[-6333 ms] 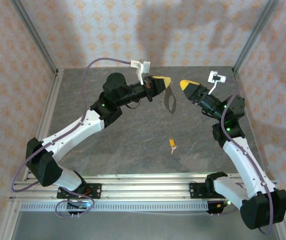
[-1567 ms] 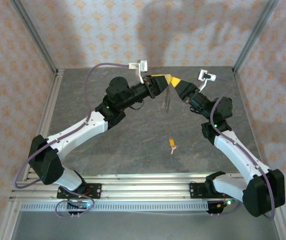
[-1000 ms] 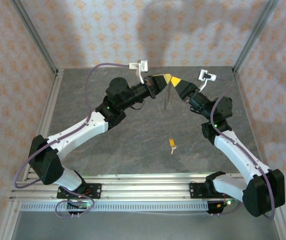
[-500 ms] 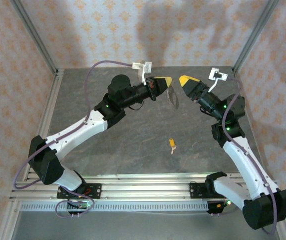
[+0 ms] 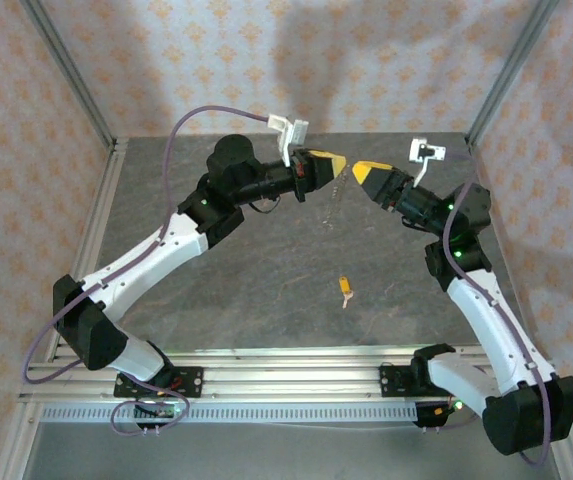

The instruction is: Put the keys on the keyring

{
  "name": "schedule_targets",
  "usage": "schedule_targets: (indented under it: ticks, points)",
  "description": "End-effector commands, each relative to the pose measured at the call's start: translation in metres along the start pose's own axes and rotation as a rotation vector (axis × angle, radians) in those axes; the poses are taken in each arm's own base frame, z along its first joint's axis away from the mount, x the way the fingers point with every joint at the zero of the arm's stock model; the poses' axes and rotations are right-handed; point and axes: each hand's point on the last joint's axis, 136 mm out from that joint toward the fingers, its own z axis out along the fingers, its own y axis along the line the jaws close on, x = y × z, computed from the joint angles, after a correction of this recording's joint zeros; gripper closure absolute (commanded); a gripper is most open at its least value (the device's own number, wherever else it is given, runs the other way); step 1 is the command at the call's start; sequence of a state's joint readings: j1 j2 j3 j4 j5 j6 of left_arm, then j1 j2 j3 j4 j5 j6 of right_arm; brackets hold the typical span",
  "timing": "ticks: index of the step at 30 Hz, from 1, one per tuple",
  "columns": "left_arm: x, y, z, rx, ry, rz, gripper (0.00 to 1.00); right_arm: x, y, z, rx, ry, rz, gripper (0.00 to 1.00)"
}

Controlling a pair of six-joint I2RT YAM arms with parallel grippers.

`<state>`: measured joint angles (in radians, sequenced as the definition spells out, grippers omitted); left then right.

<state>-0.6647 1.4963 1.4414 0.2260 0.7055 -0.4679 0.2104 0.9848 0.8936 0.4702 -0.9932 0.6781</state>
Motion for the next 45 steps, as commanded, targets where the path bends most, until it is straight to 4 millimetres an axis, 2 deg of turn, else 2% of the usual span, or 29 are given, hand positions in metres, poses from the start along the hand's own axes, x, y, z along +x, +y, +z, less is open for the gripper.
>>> schedule_targets:
  ticks: [1,12,24,31,38,41,43,45]
  points:
    - [-0.019,-0.021,-0.006,0.066,-0.017,0.059,1.0,-0.007,0.023,0.0,-0.079,0.018,-0.068,0.68]
    - [-0.018,-0.022,-0.002,0.084,-0.005,0.054,1.0,-0.011,0.02,0.007,-0.112,-0.008,-0.032,0.73]
    - [-0.018,-0.02,0.0,0.085,-0.012,0.043,1.0,-0.008,0.03,0.014,-0.154,0.006,-0.031,0.75]
    - [-0.018,-0.02,0.002,0.09,-0.016,0.037,1.0,-0.007,0.033,0.016,-0.171,0.006,-0.027,0.86]
    - [-0.018,-0.014,0.003,0.064,-0.025,0.027,1.0,-0.001,0.04,0.017,-0.208,0.034,-0.024,0.85]
    - [-0.018,-0.011,0.004,0.056,-0.027,0.021,1.0,0.0,0.04,0.016,-0.207,0.034,-0.026,0.92]
    - [-0.017,-0.01,0.005,0.053,-0.027,0.016,1.0,0.0,0.04,0.016,-0.207,0.033,-0.024,1.0]
    - [-0.017,-0.009,0.005,0.049,-0.027,0.011,1.0,0.0,0.04,0.017,-0.21,0.032,-0.021,1.0]
